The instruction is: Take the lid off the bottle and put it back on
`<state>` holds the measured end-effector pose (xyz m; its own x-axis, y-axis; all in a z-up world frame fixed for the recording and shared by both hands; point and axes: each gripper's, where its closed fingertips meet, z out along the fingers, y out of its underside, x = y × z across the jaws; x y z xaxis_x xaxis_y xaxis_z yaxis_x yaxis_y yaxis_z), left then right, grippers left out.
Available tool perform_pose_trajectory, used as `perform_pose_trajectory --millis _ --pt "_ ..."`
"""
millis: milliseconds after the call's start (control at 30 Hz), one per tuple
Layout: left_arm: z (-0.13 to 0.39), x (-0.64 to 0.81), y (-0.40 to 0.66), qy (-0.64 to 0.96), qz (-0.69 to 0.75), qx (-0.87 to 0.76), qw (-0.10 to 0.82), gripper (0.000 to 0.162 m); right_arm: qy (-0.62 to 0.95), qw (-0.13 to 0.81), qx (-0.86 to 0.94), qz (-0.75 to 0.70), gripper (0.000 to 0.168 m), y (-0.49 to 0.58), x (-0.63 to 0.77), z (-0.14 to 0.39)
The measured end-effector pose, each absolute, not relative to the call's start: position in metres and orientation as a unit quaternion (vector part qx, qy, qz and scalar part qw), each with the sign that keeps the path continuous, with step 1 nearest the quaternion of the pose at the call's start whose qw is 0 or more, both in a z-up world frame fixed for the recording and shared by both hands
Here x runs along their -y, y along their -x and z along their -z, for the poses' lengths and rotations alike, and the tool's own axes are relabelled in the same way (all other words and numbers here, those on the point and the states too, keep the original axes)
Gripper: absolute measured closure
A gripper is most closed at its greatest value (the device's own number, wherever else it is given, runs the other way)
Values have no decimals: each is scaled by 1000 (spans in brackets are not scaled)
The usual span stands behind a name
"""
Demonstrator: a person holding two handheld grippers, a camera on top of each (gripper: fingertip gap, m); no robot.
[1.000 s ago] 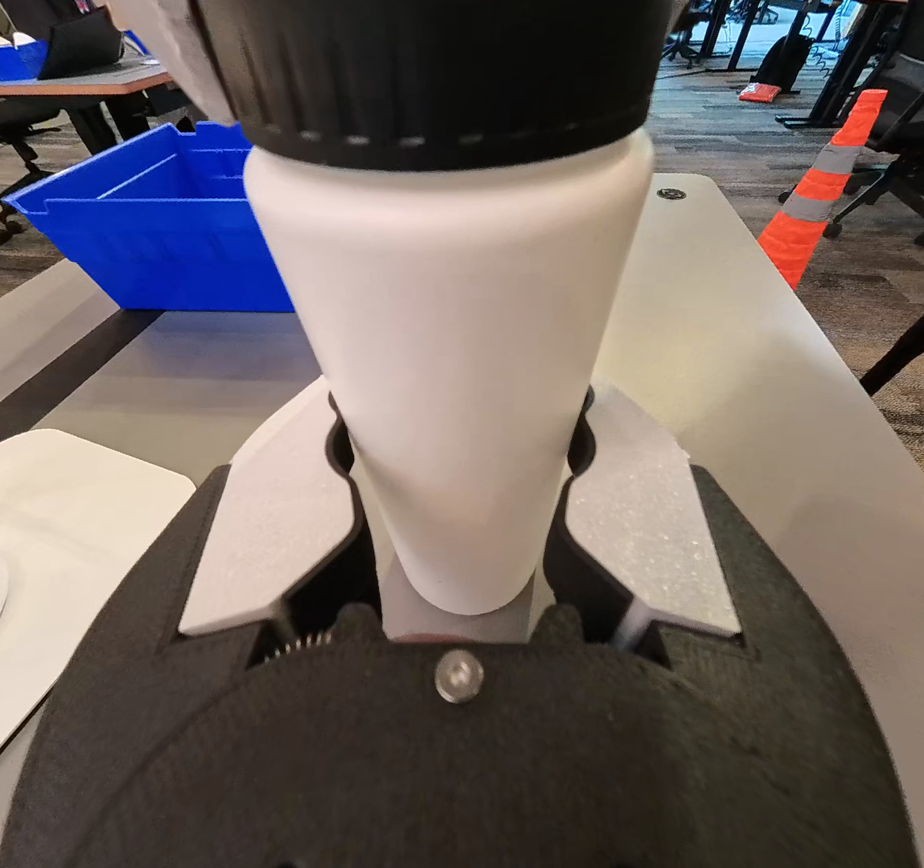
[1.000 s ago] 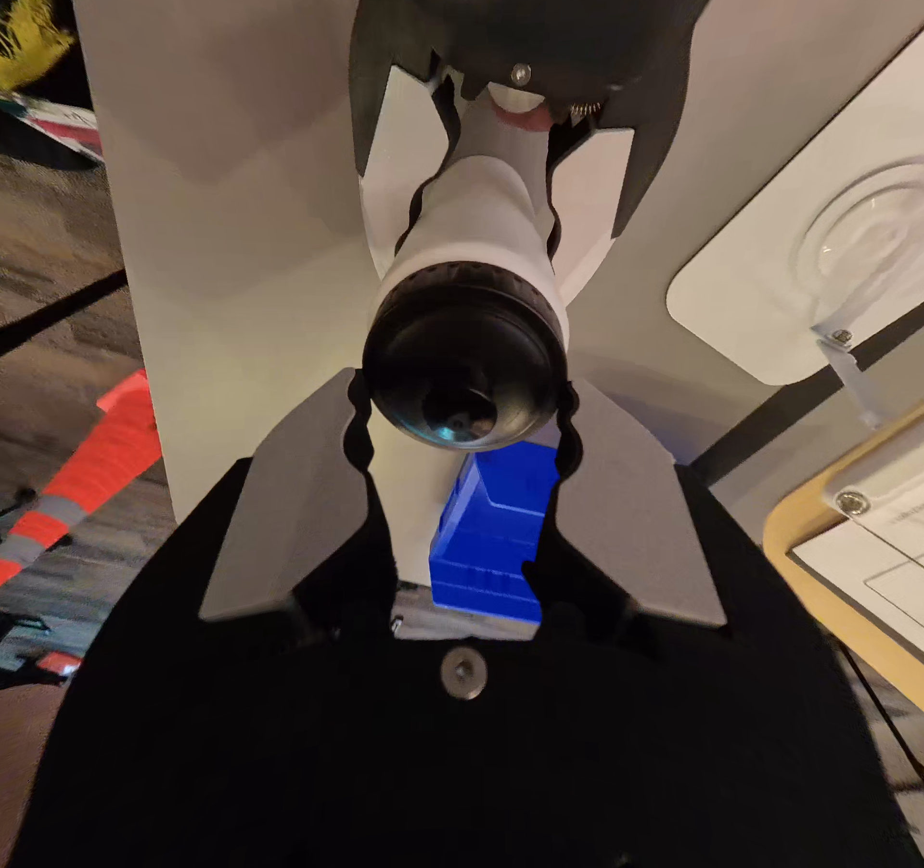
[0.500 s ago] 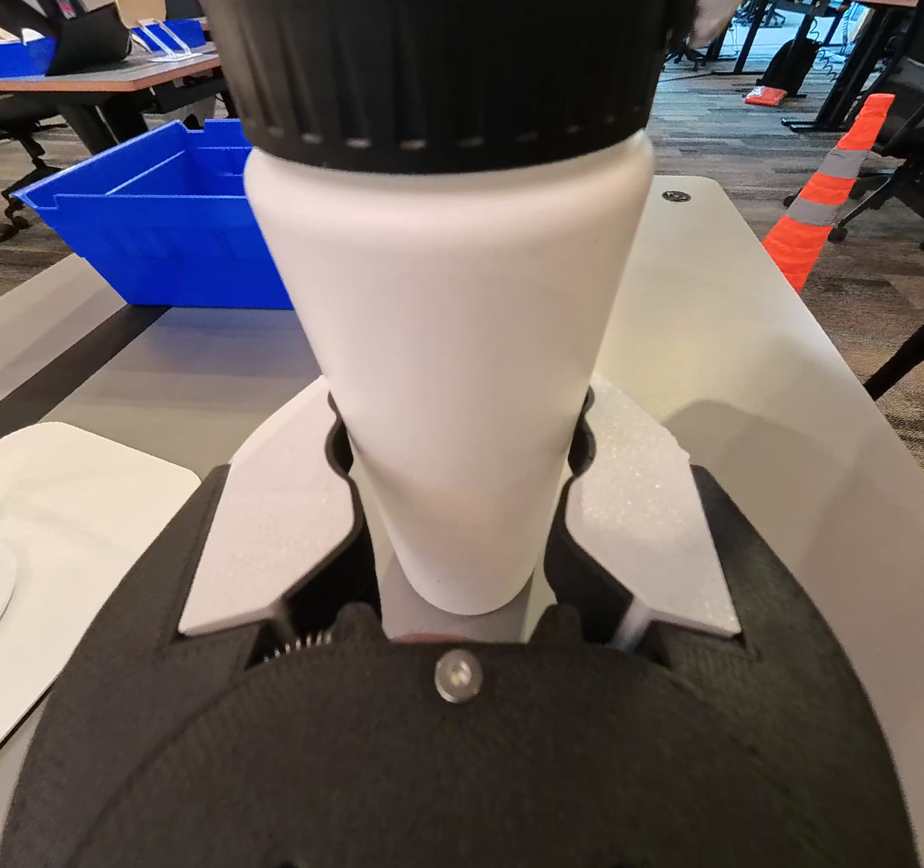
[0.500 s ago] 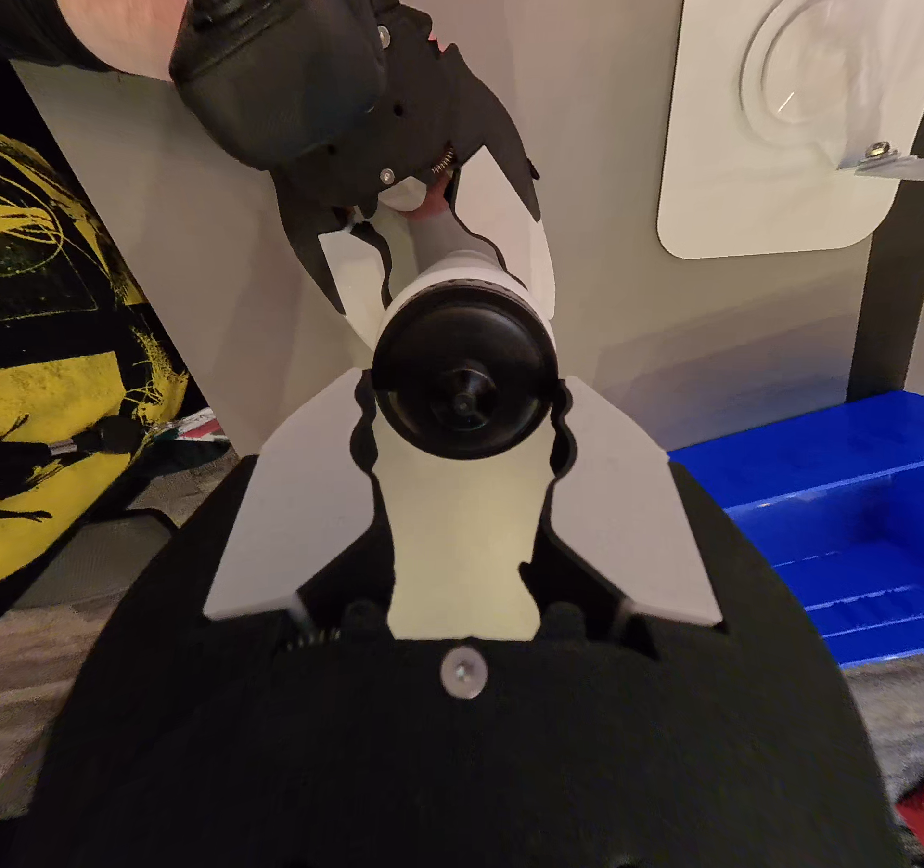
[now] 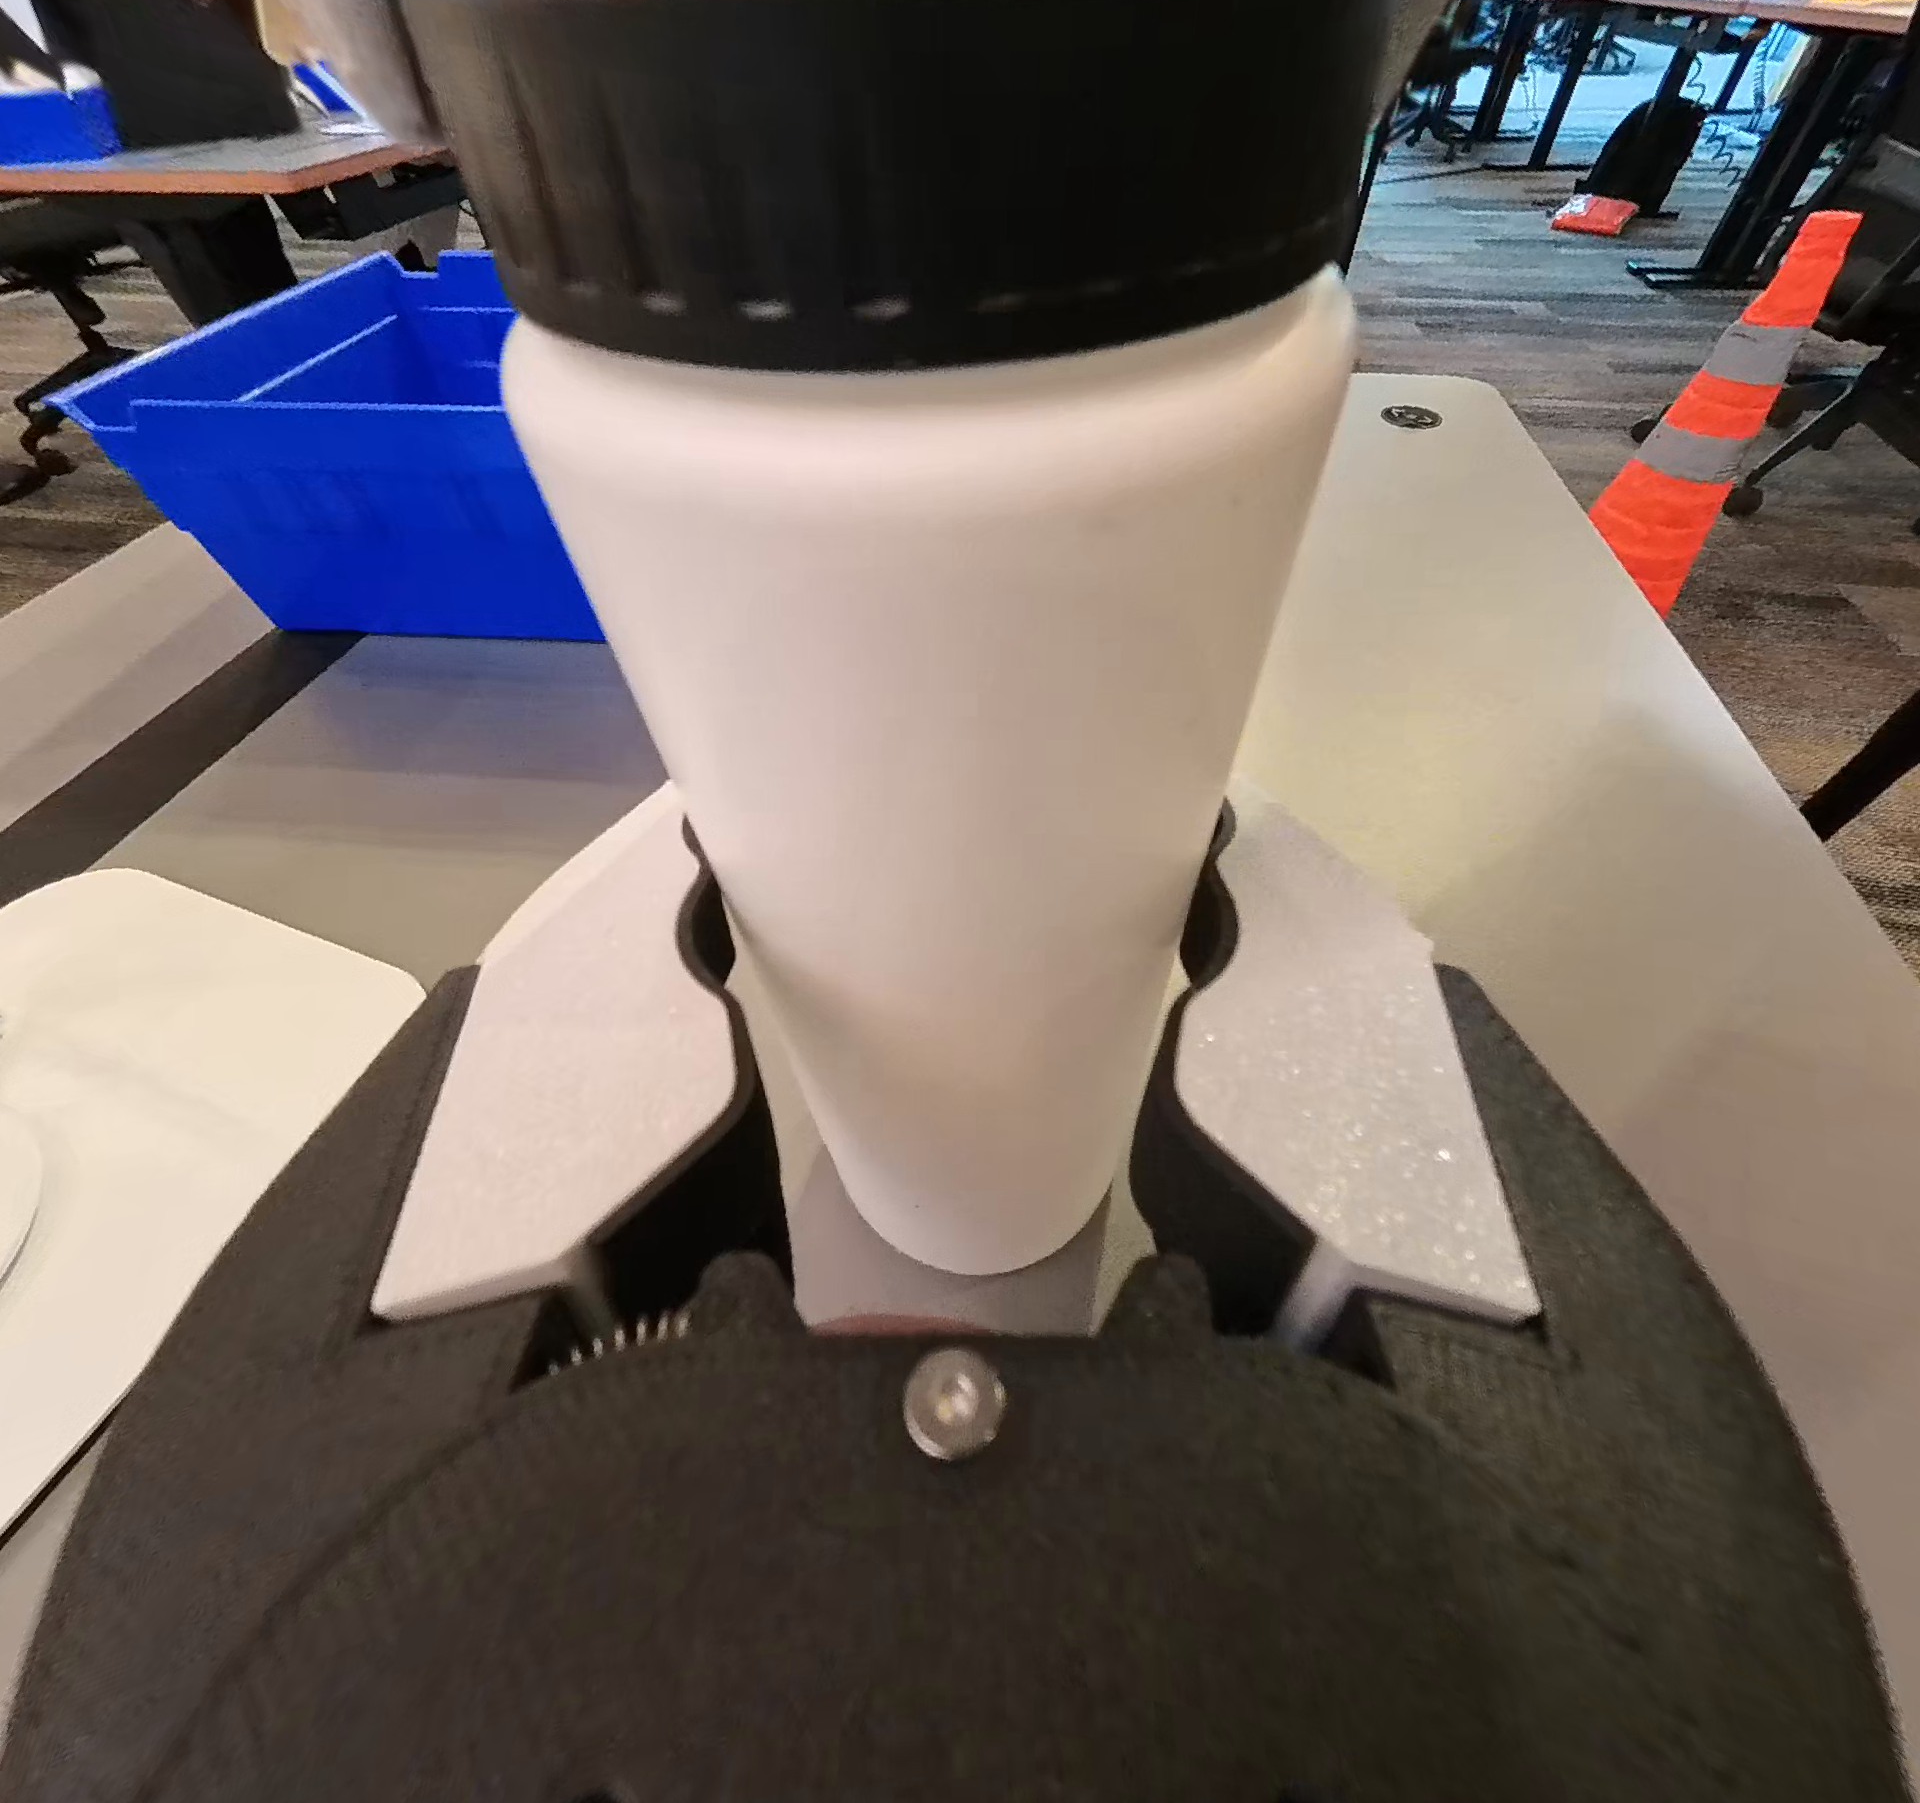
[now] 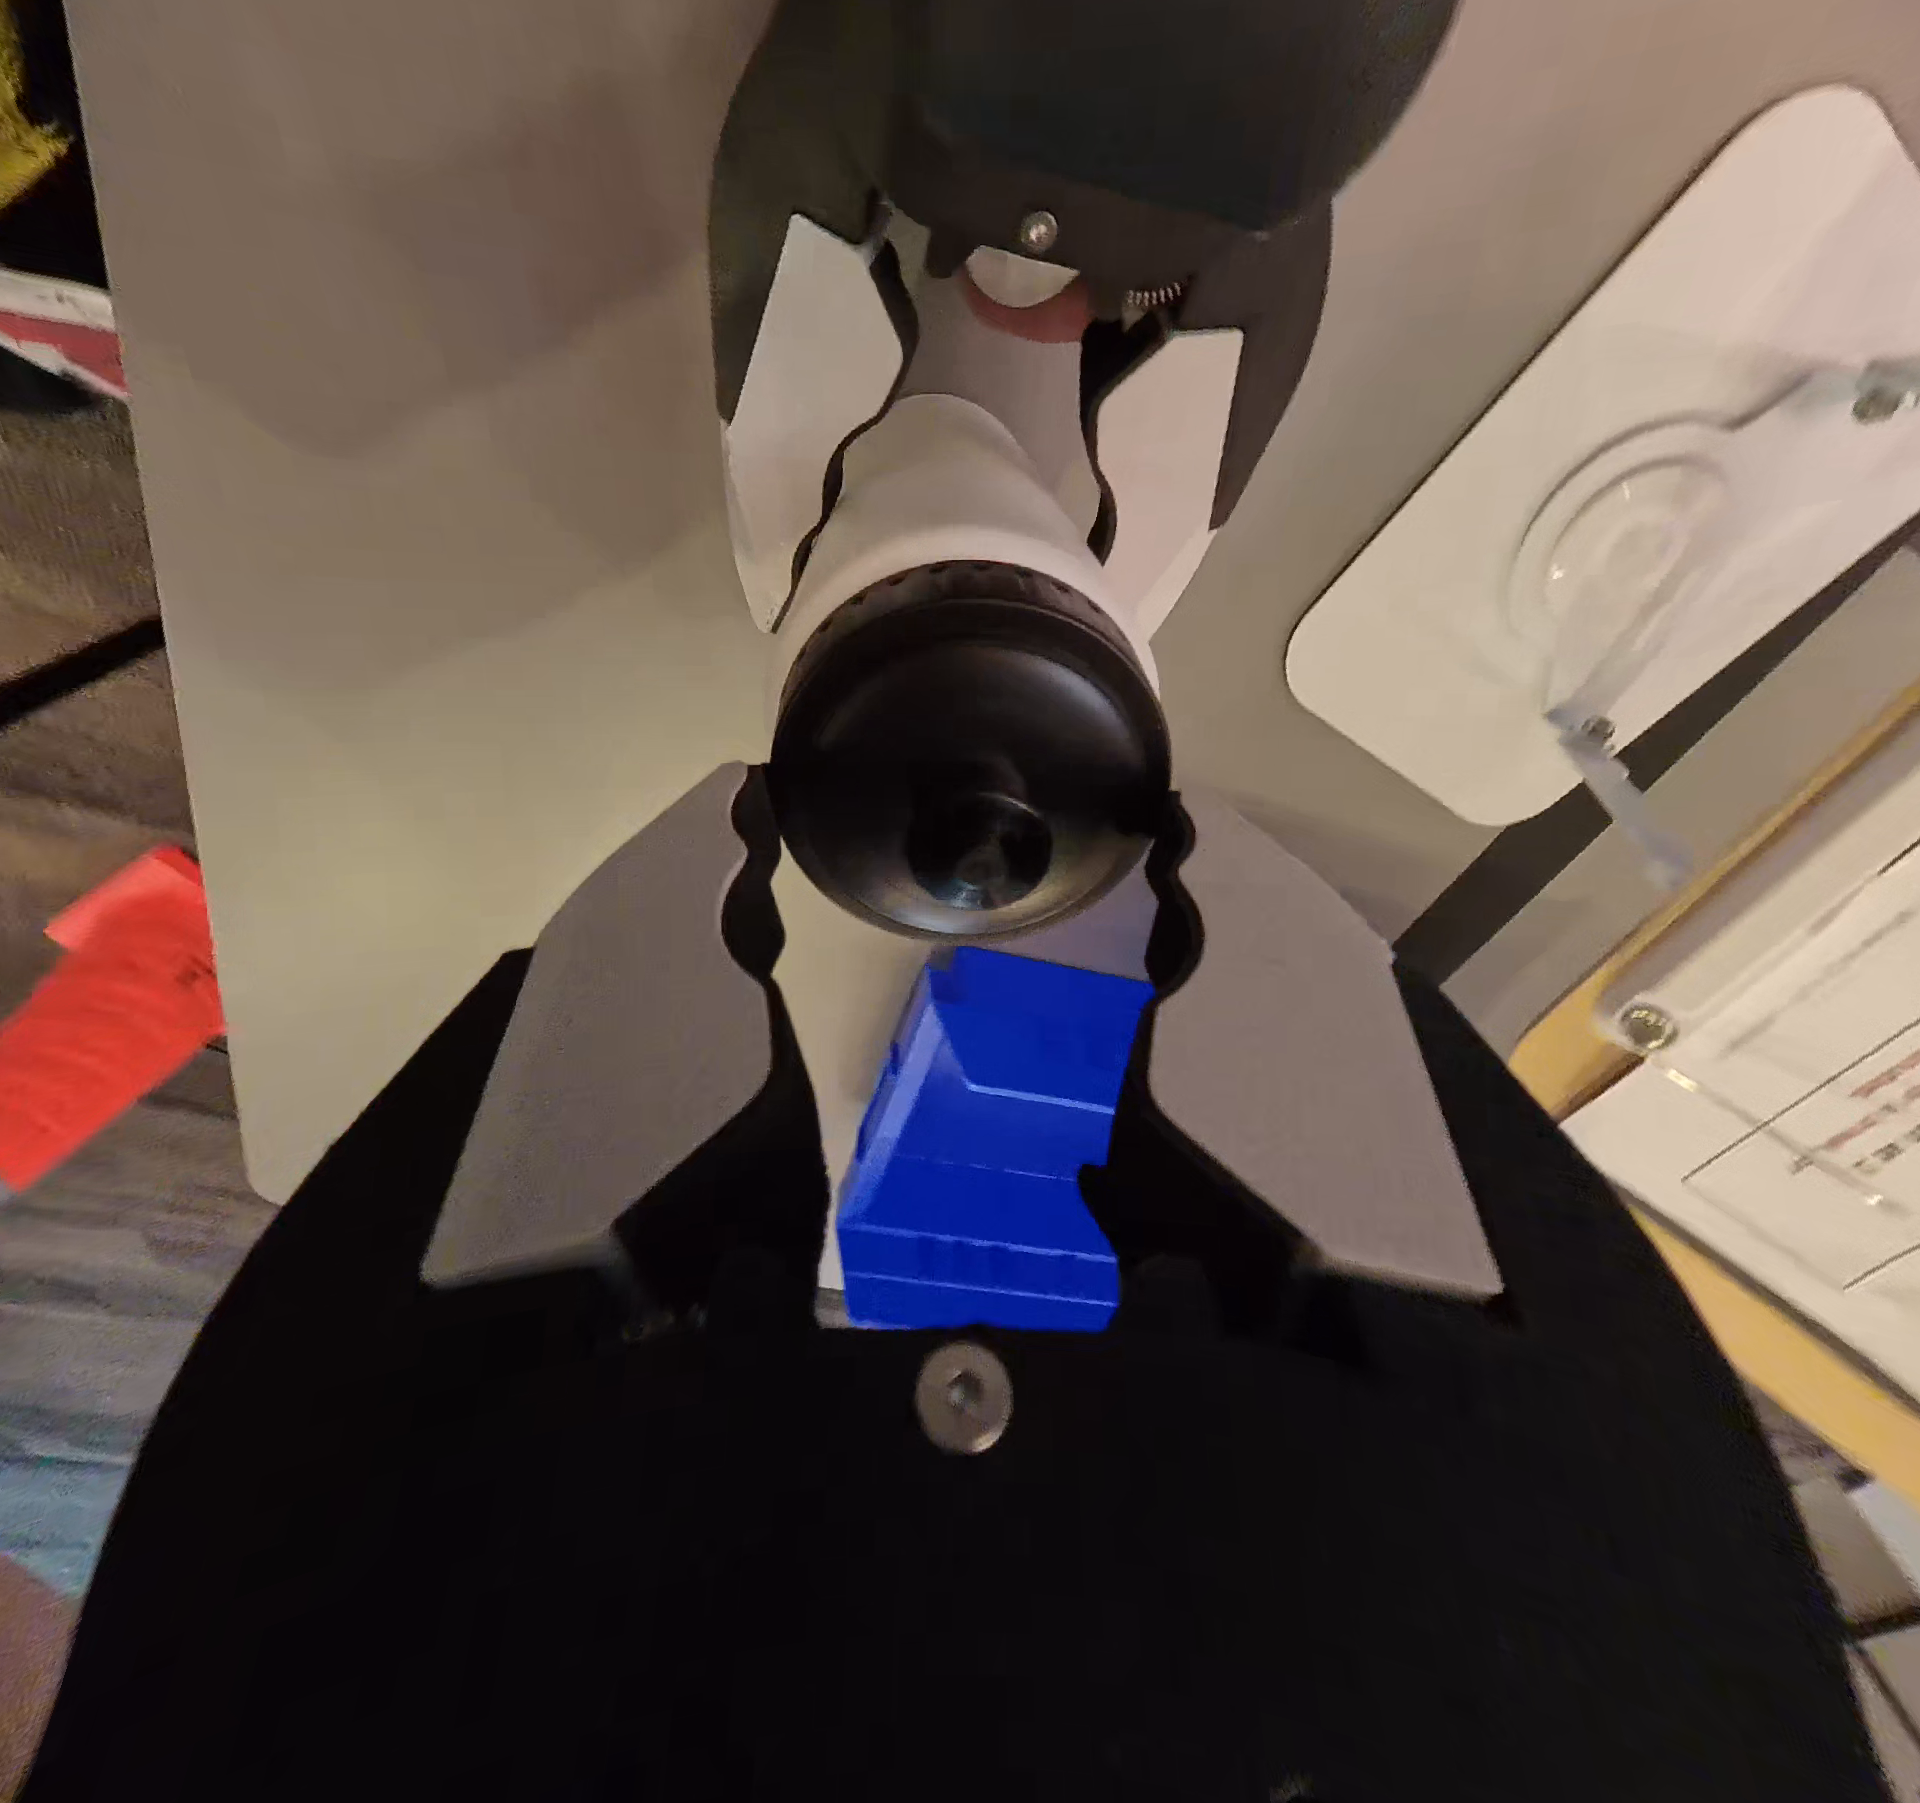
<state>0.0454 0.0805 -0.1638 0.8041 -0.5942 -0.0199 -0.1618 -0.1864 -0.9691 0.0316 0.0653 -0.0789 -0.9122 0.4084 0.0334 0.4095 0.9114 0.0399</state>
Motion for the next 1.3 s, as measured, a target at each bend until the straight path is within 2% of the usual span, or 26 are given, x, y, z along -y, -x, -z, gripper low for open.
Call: perform_pose_trajectory --millis 100,200,267,333,467,667,933,1300 --pt "164 -81 -43 749 187 -250 585 76 228 4 973 24 98 -29 -66 78" --pt "164 -81 -41 750 181 -249 585 76 329 8 944 -3 98 -27 -62 78" --pt "164 -81 -42 750 179 -251 585 76 413 2 910 -33 84 -30 -61 79" --pt "164 -81 -42 750 179 -250 585 76 488 14 872 -44 89 -31 -67 78" --pt "164 -81 -42 750 179 -249 586 76 541 6 837 -81 97 -33 -62 80" --pt "164 -81 -42 751 179 -248 586 76 561 -2 821 -104 94 -28 -58 86" --pt "164 -81 -43 750 175 -251 586 76 463 -22 884 -63 95 -33 -60 86" --pt "165 -82 -39 751 179 -246 586 77 132 -60 985 96 95 -29 -70 85"
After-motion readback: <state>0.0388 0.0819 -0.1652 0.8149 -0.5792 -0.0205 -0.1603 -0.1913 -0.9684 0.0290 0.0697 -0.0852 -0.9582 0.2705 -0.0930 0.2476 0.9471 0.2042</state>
